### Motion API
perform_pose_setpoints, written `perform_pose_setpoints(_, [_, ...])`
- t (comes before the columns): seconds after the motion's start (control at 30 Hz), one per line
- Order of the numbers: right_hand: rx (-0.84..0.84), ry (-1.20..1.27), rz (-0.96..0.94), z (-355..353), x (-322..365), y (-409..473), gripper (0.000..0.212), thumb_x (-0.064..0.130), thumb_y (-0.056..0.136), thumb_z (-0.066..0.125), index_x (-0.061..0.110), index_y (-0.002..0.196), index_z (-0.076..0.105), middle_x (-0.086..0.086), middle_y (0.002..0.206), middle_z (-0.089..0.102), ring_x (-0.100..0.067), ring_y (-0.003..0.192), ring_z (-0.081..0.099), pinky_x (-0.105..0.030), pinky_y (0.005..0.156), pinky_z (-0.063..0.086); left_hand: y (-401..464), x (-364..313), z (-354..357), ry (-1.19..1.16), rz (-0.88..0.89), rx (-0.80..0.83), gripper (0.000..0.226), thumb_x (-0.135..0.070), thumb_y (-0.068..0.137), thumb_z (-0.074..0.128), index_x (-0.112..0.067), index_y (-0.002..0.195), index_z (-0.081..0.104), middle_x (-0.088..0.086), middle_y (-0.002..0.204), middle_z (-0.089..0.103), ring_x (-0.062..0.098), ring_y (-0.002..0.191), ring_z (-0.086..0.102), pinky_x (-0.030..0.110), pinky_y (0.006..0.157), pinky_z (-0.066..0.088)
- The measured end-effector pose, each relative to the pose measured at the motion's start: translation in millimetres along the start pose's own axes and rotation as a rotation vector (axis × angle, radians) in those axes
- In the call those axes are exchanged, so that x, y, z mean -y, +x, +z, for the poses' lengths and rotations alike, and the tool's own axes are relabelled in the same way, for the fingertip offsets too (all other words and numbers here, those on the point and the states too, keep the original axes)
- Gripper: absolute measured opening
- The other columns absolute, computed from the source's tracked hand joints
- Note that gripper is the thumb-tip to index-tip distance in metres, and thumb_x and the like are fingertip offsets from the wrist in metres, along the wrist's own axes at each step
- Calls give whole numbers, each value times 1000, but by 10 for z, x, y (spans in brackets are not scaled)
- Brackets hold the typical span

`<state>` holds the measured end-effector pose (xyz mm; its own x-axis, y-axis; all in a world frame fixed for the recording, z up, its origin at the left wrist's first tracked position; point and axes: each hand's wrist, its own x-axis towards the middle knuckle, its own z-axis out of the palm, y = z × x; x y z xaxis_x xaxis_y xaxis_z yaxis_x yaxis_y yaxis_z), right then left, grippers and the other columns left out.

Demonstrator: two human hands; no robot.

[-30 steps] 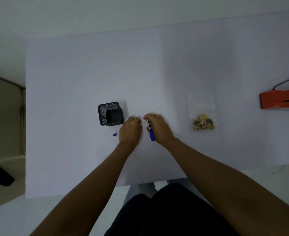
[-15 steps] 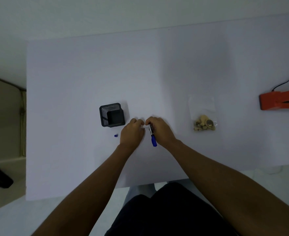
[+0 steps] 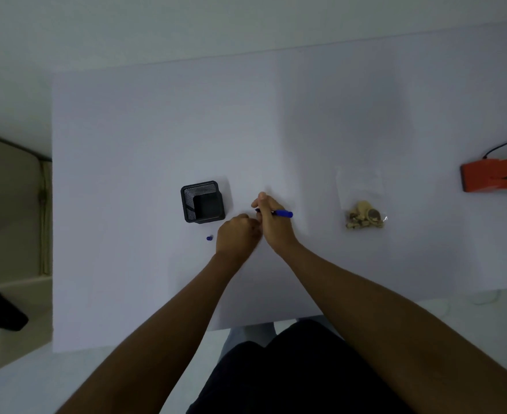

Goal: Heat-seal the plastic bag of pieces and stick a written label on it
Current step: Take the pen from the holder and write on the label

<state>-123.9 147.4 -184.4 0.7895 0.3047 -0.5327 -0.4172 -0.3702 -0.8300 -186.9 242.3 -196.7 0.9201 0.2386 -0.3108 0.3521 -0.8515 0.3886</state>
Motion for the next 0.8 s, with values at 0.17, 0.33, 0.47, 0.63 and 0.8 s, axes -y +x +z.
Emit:
perform_pose_setpoints(0.17, [-44, -71, -38, 3, -144, -54, 51, 45, 103, 44, -3, 93, 59, -27, 90, 64, -39, 89, 64, -47, 81, 54, 2, 33, -15, 54, 0, 12, 26, -29, 93, 59, -21, 74, 75, -2, 69, 61, 16, 55, 58, 28, 56, 50])
perform_pose_setpoints(0.33, [-118, -181, -135, -20, -227, -55, 47, 37, 102, 53, -2, 75, 60, -18, 67, 61, -28, 64, 59, -35, 60, 50, 58, -15, -73, -29, -126, 24, 18, -16, 91, 59, -14, 79, 72, 2, 77, 66, 20, 64, 62, 35, 62, 56])
perform_pose_setpoints(0.47, [-112, -292, -181, -37, -323, -51, 41, 27, 102, 54, 6, 67, 58, -5, 59, 57, -16, 54, 52, -20, 52, 39, 110, -80, -78, -43, -185, 71, 20, -18, 94, 57, -11, 78, 68, 7, 79, 67, 23, 68, 65, 36, 64, 56])
perform_pose_setpoints(0.63, [-94, -305, -212, -35, -350, -27, 39, 25, 102, 54, 15, 64, 54, 1, 58, 55, -9, 52, 49, -13, 52, 35, 164, -85, -59, -71, -234, 134, 19, -17, 96, 56, -9, 82, 67, 9, 81, 68, 24, 73, 67, 33, 66, 55])
perform_pose_setpoints(0.8, [-90, -324, -232, -11, -358, -12, 39, 23, 102, 53, 14, 64, 53, 6, 56, 48, -6, 49, 45, -12, 52, 34, 177, -90, -54, -74, -242, 144, 19, -10, 96, 52, -8, 84, 67, 11, 84, 69, 25, 75, 67, 33, 68, 54])
